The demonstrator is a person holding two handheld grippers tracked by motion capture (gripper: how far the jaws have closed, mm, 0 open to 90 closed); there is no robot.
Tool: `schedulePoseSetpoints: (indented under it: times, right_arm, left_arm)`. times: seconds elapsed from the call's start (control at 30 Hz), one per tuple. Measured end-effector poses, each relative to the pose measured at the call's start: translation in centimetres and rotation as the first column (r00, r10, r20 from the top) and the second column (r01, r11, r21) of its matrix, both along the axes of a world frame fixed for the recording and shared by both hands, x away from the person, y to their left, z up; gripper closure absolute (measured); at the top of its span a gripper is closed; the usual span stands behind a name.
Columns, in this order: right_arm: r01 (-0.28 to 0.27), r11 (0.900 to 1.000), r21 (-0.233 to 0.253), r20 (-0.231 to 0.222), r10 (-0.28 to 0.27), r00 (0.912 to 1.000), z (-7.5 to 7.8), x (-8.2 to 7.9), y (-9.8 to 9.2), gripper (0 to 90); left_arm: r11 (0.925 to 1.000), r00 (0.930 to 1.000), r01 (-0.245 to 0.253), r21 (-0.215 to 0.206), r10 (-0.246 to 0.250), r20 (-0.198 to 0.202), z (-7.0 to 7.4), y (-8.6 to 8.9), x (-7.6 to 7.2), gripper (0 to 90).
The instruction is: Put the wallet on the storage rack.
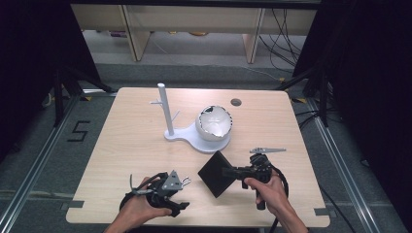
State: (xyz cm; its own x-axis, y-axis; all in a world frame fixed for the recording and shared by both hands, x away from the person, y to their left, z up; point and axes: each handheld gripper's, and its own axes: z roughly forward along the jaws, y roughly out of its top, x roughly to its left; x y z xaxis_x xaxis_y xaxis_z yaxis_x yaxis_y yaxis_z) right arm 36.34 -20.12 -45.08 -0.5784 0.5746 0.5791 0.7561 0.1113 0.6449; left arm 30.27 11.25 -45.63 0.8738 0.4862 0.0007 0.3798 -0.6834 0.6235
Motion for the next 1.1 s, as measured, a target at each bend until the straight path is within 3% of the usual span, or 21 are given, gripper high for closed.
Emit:
schedulePoseSetpoints:
  times: [0.03,0.07,0.1,0.13,0.17,0.23,0.33,0.37,0.53,0.57,0.6,0.63,0.73,0.93,0.97,1.0,1.03,1.07,1.1]
  right_arm:
    - [-0.006,1.000,-0.011,0.026,0.006,0.9996,0.1,0.3,-0.1,79.1]
    - [0.004,1.000,-0.002,-0.004,-0.004,1.0000,0.6,0.3,-0.1,79.1]
    - [0.000,1.000,-0.006,0.014,0.001,0.9999,0.7,0.5,-0.2,79.1]
    - [0.008,1.000,-0.004,0.000,-0.008,1.0000,1.1,0.5,-0.3,79.1]
    - [0.000,1.000,-0.015,0.043,0.000,0.9991,1.5,1.1,-0.7,79.1]
    - [0.007,1.000,-0.023,0.052,-0.006,0.9986,2.2,1.4,-1.0,79.1]
    - [0.019,1.000,-0.018,0.035,-0.019,0.9992,2.8,1.8,-1.2,79.1]
    - [0.028,0.999,-0.036,0.071,-0.025,0.9972,2.9,2.1,-1.4,79.1]
    - [0.041,0.999,-0.029,0.047,-0.040,0.9981,4.3,2.8,-2.1,79.1]
    - [0.040,0.998,-0.041,0.078,-0.037,0.9963,4.4,3.0,-2.3,79.1]
    - [0.053,0.998,-0.033,0.048,-0.051,0.9975,4.8,3.1,-2.4,79.1]
    - [0.053,0.997,-0.048,0.092,-0.049,0.9946,4.8,3.5,-2.6,79.1]
    - [0.058,0.997,-0.045,0.096,-0.053,0.9939,5.3,4.0,-3.0,79.1]
    - [0.086,0.995,-0.046,0.113,-0.080,0.9904,6.9,5.3,-3.6,79.1]
    - [0.103,0.994,-0.037,0.082,-0.100,0.9916,7.3,5.4,-3.5,79.1]
    - [0.103,0.994,-0.040,0.111,-0.098,0.9890,7.3,5.7,-3.6,79.1]
    - [0.105,0.994,-0.038,0.093,-0.101,0.9905,7.7,5.9,-3.6,79.1]
    - [0.113,0.992,-0.057,0.122,-0.105,0.9869,8.2,6.5,-3.8,79.1]
    - [0.113,0.992,-0.057,0.122,-0.105,0.9869,8.2,6.5,-3.8,79.1]
  left_arm:
    - [1.0000,1.0000,0.000,-0.010,0.000,0.004,0.0,0.3,0.0,34.6]
    - [1.0000,1.0000,-0.005,-0.002,0.005,0.004,0.0,0.6,0.0,34.0]
    - [0.9999,0.9998,-0.015,0.003,0.015,0.009,0.0,0.8,-0.1,33.3]
    - [0.9997,0.9997,-0.025,-0.003,0.025,0.006,0.0,1.1,-0.2,32.9]
    - [0.9992,0.9992,-0.038,-0.014,0.038,0.012,0.0,1.5,-0.3,32.0]
    - [0.9988,0.9987,-0.049,-0.005,0.049,0.016,0.0,1.9,-0.4,31.8]
    - [0.9985,0.9985,-0.053,-0.011,0.053,0.013,0.0,2.3,-0.4,31.5]
    - [0.9983,0.9983,-0.058,-0.011,0.058,0.009,0.0,2.5,-0.5,31.5]
    - [0.9946,0.9950,-0.100,-0.029,0.100,0.008,0.0,3.1,-0.6,29.3]
    - [0.9946,0.9949,-0.099,-0.032,0.100,0.013,0.1,3.3,-0.6,29.3]
    - [0.9934,0.9940,-0.109,-0.035,0.110,0.008,0.2,3.3,-0.6,28.5]
    - [0.9939,0.9941,-0.107,-0.027,0.107,0.017,0.3,3.5,-0.6,27.8]
    - [0.9903,0.9906,-0.133,-0.041,0.134,0.026,0.1,3.7,-0.9,26.3]
    - [0.9898,0.9903,-0.137,-0.039,0.138,0.016,-0.1,4.3,-1.2,25.2]
    - [0.9899,0.9903,-0.137,-0.036,0.138,0.017,-0.1,4.4,-1.2,25.1]
    - [0.9883,0.9889,-0.147,-0.040,0.148,0.014,-0.1,4.6,-1.3,25.0]
    - [0.9881,0.9891,-0.145,-0.050,0.146,0.016,-0.2,4.7,-1.4,24.8]
    - [0.9880,0.9888,-0.147,-0.046,0.148,0.016,-0.2,4.9,-1.5,24.6]
    - [0.9880,0.9888,-0.147,-0.046,0.148,0.016,-0.2,4.9,-1.5,24.5]
